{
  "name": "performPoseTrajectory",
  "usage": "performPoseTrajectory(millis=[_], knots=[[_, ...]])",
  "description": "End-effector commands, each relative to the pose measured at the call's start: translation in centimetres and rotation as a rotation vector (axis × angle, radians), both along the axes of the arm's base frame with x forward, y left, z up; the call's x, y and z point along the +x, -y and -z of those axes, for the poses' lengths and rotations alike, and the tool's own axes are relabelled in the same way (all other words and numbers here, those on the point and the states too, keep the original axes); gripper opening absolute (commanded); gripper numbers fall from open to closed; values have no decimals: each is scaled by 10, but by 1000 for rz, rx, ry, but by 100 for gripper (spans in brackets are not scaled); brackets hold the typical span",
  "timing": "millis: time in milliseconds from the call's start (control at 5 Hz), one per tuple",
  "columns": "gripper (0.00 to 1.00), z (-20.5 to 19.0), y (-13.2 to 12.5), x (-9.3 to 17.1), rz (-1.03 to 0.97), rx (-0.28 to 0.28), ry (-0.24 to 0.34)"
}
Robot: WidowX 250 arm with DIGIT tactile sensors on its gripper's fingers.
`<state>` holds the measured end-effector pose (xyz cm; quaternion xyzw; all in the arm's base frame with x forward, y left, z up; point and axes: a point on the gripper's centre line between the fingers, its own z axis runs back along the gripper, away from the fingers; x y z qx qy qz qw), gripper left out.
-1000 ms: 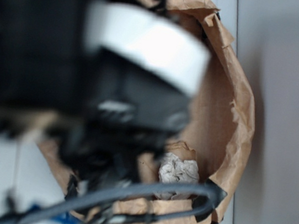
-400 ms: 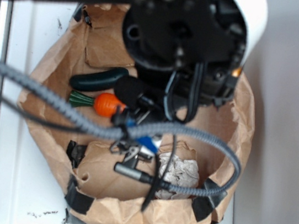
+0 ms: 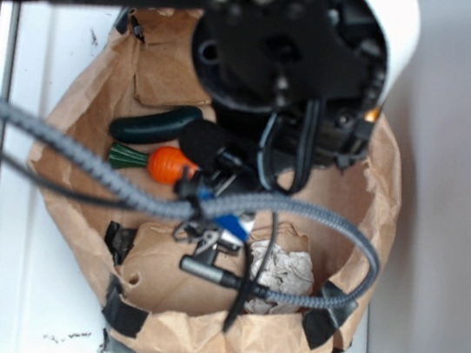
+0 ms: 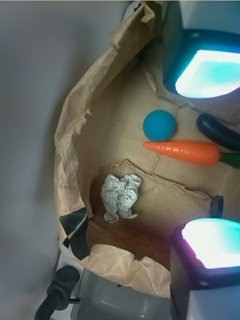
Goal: Grab the white paper.
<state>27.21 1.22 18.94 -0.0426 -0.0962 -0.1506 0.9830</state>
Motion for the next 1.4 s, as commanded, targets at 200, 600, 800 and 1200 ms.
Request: performPoseTrajectory(millis=[200,600,800,1200], knots=[[100,52,-4,-8,113,82,125],[100,105,21,10,204,155,113],[100,111,42,16,253,148,120],[100,114,71,25,364,28,185]])
